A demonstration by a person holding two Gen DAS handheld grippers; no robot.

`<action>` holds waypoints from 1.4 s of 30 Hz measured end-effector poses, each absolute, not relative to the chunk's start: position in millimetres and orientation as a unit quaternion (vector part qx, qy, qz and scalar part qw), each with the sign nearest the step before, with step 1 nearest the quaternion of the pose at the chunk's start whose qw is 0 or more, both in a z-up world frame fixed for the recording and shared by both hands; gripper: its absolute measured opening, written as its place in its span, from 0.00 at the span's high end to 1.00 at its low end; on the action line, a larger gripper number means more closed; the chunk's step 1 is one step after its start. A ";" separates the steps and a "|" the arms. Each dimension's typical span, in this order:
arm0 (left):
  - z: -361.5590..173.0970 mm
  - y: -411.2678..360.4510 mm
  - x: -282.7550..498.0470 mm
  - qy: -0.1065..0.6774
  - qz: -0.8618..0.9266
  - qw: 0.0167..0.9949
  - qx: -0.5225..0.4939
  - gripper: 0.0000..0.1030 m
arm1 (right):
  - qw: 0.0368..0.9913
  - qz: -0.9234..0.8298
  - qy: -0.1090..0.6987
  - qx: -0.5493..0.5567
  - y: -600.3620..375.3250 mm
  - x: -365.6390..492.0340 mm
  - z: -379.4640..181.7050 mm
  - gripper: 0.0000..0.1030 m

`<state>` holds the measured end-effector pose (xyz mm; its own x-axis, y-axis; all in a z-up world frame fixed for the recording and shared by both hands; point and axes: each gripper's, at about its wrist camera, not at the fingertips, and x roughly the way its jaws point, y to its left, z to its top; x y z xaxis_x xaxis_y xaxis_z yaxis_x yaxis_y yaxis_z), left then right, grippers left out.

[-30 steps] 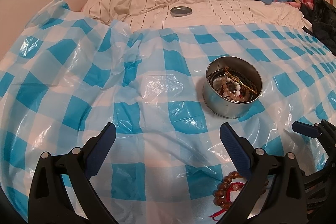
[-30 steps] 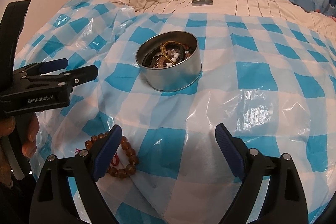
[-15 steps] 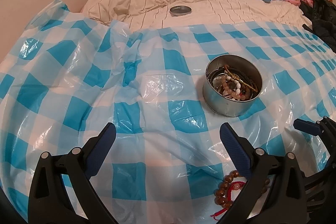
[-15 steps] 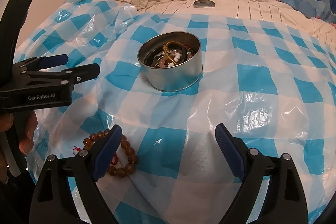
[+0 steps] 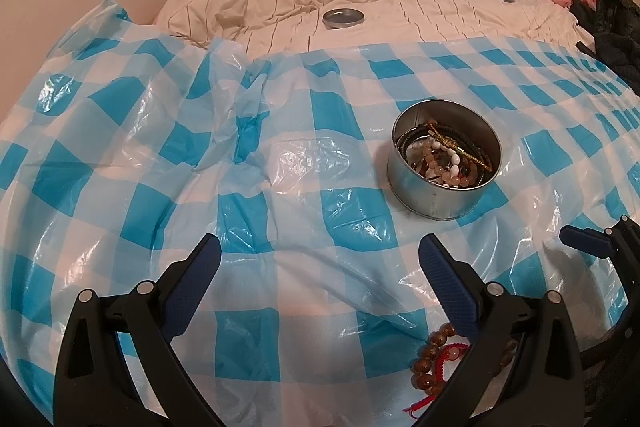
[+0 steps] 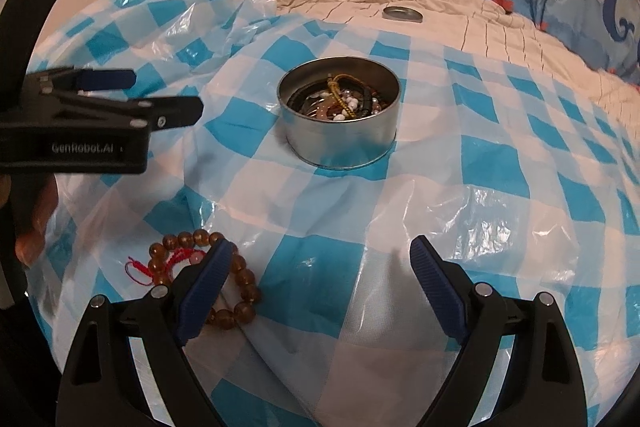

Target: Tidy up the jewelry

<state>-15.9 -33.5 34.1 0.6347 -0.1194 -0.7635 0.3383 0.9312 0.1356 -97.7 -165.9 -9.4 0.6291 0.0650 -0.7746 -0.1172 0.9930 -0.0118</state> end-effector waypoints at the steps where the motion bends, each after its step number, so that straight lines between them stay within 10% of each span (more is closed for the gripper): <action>1: 34.1 -33.5 -16.0 0.408 -0.128 0.894 0.134 0.08 | 0.901 0.047 0.428 -0.041 -164.2 -97.9 -10.3 0.16; 30: 32.7 -32.3 -14.9 0.410 -0.127 0.892 0.143 0.08 | 0.889 0.024 0.429 -0.159 -148.3 -93.7 -24.4 0.14; 32: 32.3 -33.0 -15.6 0.410 -0.128 0.891 0.145 0.08 | 0.885 0.038 0.432 -0.170 -141.2 -95.5 -28.4 0.23; 37: 32.3 -32.6 -15.8 0.410 -0.128 0.891 0.146 0.08 | 0.876 0.073 0.458 -0.130 -146.2 -92.8 -31.0 0.82; 42: 32.8 -31.3 -15.0 0.412 -0.130 0.891 0.141 0.08 | 0.877 0.102 0.470 0.021 -180.2 -85.3 -22.4 0.88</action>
<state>-15.0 -31.3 32.8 0.6262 -0.1160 -0.7710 0.3482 0.9264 0.1435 -85.3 -180.2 -22.4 0.5378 0.1988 -0.8193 -0.1588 0.9783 0.1332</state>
